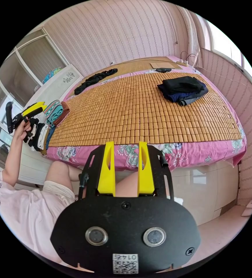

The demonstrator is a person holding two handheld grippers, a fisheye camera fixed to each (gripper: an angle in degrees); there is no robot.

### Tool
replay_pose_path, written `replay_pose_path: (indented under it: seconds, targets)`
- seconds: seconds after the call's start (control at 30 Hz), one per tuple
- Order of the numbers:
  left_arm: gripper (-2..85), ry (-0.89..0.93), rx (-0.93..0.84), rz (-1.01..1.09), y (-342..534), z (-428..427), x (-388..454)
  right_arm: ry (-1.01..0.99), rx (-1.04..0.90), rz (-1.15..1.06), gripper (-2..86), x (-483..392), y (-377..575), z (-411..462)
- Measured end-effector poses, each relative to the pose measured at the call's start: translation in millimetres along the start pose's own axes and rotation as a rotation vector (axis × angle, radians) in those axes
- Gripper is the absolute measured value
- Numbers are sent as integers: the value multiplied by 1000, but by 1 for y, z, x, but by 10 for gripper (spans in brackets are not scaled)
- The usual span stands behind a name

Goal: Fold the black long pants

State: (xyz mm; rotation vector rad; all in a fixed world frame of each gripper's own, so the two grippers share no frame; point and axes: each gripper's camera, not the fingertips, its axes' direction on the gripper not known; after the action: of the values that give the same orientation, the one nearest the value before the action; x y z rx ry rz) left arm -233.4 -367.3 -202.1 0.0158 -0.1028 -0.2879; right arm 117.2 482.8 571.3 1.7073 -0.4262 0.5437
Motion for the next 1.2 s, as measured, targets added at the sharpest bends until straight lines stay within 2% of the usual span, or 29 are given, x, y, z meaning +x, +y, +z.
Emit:
replay_pose_path:
  seconds: [0.27,0.43,0.57,0.8,0.9,1.03,1.2]
  targets:
    - [114,100,-23,91,-110,60,78,-4,8,-8,123,79,-6,-1]
    - [114,341,-132,136,-186,145,132,31,46,-25,123,134,-34,-2]
    - [110,450,-170,162,-240,204,170,67,66,-26,122,170,-58,4]
    - [104,421,-116,211,-358,307,251,125,98,-43,123,238,-121,41]
    - [106,378,-99,236,-400,345,287,161,139,14,124,273,-149,52]
    - [114,346,-57,283,-449,385,335,314,91,131,153,325,-191,67]
    - [98,212,-174,366,-469,439,380,301,81,214,151,377,-228,89]
